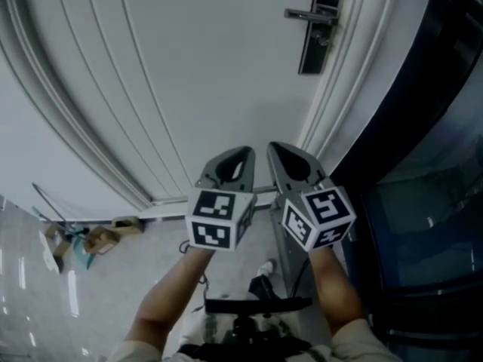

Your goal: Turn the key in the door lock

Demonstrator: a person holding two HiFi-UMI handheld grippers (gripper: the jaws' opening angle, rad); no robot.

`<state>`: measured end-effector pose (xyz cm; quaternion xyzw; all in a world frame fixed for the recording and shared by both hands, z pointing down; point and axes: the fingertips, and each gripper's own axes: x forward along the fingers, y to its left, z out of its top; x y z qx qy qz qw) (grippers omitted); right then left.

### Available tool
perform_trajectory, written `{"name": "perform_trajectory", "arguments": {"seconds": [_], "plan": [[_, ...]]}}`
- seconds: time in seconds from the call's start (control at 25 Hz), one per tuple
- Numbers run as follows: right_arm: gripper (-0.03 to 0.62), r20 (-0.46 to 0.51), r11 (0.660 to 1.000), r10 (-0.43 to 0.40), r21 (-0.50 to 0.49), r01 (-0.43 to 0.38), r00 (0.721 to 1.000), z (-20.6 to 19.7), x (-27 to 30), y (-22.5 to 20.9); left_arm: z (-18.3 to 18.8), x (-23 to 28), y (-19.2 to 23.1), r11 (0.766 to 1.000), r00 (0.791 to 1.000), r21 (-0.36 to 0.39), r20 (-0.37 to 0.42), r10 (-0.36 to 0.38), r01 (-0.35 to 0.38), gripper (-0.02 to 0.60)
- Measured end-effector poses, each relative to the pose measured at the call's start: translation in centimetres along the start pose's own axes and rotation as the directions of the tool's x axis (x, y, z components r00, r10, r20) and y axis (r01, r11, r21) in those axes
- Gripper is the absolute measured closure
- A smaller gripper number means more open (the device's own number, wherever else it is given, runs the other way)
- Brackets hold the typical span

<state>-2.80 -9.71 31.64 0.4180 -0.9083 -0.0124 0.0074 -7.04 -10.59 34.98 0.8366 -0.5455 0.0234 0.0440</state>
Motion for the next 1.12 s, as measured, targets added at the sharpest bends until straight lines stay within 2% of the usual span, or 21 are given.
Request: {"name": "perform_trajectory", "arguments": {"seconds": [0.2, 0.52, 1.12], "plan": [[0.579, 0.007, 1.0, -0.013, 0.007, 0.013, 1.0, -0.5, -2.6, 5.1, -0.5, -5.6, -0.3, 1.0, 1.0, 0.014, 0.017, 0.004, -0.004, 0.561], [0.579, -0.006, 0.999, -0.046, 0.002, 0.046, 0.999, -1.8, -6.0, 9.4, -1.8, -10.7, -2.1, 1.0, 0.999, 0.008, 0.018, -0.027, 0.027, 0.561], [0.579, -0.003, 0.998, -0.063, -0.032, 0.062, 0.998, -1.9, -6.3, 10.2, -2.2, -11.3, -2.5, 0.999, 0.999, 0.002, 0.02, -0.036, 0.036, 0.561]]}}
